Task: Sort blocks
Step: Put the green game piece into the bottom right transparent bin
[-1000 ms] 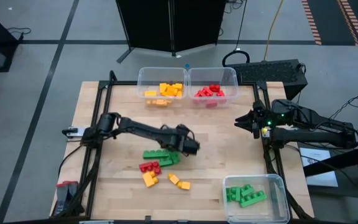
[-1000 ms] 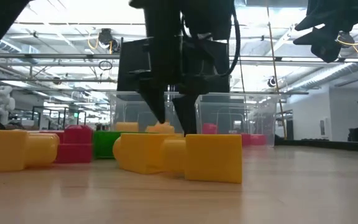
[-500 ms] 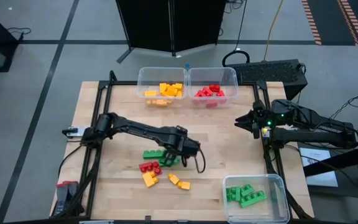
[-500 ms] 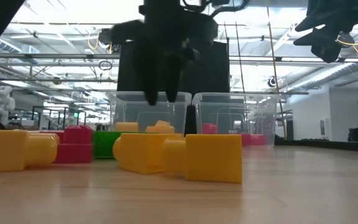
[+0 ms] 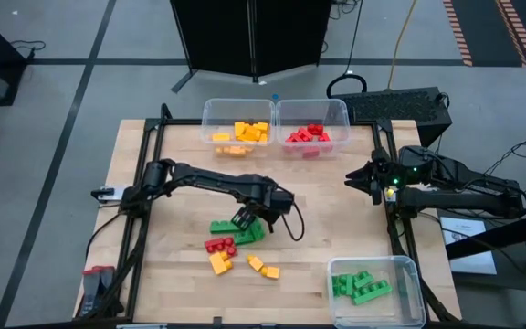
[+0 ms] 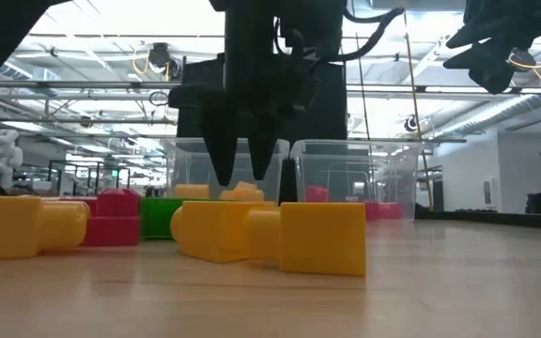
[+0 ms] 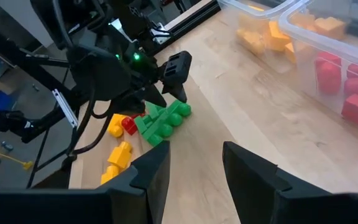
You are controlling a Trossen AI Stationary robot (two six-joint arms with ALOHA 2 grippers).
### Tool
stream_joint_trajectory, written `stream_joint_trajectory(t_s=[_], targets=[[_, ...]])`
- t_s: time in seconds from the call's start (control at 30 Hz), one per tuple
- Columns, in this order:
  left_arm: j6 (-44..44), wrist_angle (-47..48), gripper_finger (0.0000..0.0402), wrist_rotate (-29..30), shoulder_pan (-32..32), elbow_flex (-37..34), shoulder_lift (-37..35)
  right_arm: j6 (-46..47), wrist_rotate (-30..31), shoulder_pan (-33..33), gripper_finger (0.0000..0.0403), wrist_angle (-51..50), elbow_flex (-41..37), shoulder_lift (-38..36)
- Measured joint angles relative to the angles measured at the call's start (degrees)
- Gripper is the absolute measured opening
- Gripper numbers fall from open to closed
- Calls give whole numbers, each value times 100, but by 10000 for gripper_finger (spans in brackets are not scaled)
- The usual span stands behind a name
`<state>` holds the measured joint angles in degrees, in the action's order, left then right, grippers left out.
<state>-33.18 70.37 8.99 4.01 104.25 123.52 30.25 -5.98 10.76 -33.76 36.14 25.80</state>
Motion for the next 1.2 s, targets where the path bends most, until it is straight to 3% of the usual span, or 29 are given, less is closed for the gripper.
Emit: stream_joint_trajectory(t_s=[0.5, 0.87, 1.2], targets=[[-532, -2, 242, -558, -31, -10, 37, -255, 2, 0, 144, -7, 0, 0], [-565, -387, 242, -601, 6, -712, 26, -248, 2, 2, 144, -305, 0, 0], [-642, -1333, 242, -595, 2, -910, 37, -256, 26, 1, 144, -302, 0, 0]])
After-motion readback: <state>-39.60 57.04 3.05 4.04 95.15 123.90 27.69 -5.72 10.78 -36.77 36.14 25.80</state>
